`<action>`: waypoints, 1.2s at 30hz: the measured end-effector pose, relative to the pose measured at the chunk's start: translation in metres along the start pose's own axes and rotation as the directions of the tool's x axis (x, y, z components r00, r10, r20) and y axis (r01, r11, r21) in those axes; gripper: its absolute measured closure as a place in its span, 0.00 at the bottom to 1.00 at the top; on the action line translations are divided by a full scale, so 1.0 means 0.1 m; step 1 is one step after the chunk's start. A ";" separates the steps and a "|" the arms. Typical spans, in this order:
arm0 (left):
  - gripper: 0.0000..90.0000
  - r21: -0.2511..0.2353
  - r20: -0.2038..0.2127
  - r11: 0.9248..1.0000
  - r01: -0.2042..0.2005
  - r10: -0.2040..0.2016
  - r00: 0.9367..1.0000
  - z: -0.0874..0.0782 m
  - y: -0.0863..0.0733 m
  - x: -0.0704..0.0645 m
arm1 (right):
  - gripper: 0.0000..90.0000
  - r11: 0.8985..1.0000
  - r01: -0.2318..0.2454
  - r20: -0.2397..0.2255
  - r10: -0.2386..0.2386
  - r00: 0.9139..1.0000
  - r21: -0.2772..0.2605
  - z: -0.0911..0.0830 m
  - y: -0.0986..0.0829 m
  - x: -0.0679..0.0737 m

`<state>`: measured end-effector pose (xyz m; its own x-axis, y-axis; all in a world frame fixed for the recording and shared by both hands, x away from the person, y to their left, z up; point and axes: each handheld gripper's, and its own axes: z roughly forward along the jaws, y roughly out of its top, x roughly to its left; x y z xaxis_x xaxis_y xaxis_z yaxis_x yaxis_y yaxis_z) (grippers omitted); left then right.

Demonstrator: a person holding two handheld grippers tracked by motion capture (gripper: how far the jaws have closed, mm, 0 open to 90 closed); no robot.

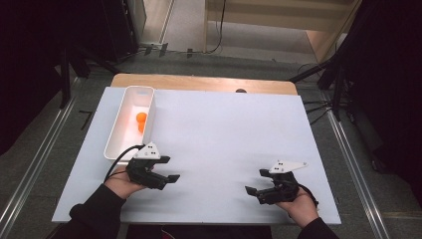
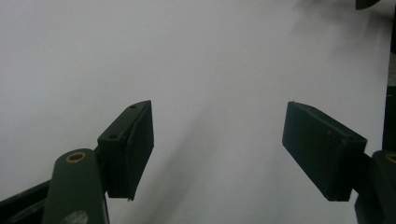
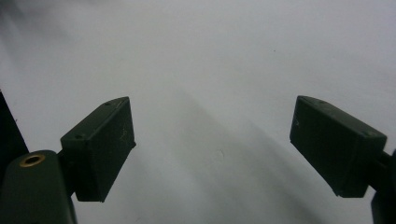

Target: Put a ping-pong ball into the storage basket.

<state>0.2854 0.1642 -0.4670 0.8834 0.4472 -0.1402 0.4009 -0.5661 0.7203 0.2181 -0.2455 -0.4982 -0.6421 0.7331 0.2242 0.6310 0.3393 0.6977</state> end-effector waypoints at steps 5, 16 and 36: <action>0.28 0.016 0.008 1.000 0.013 -0.013 1.000 0.01 -0.06 0.01 | 0.14 1.000 -0.001 0.001 0.001 1.000 0.000 0.00 0.00 0.00; 0.28 0.049 0.010 0.999 0.006 -0.006 1.000 0.00 -0.16 -0.01 | 0.14 1.000 -0.006 0.000 0.006 1.000 0.004 0.00 0.00 0.00; 0.28 0.066 0.006 0.998 0.009 -0.009 1.000 -0.04 -0.26 -0.01 | 0.14 1.000 -0.005 0.000 0.005 1.000 0.005 0.01 0.00 0.00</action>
<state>0.2727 0.1810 -0.4828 0.8811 0.4483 -0.1507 0.4236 -0.6063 0.6730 0.2180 -0.2450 -0.4988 -0.6392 0.7345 0.2278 0.6362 0.3386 0.6933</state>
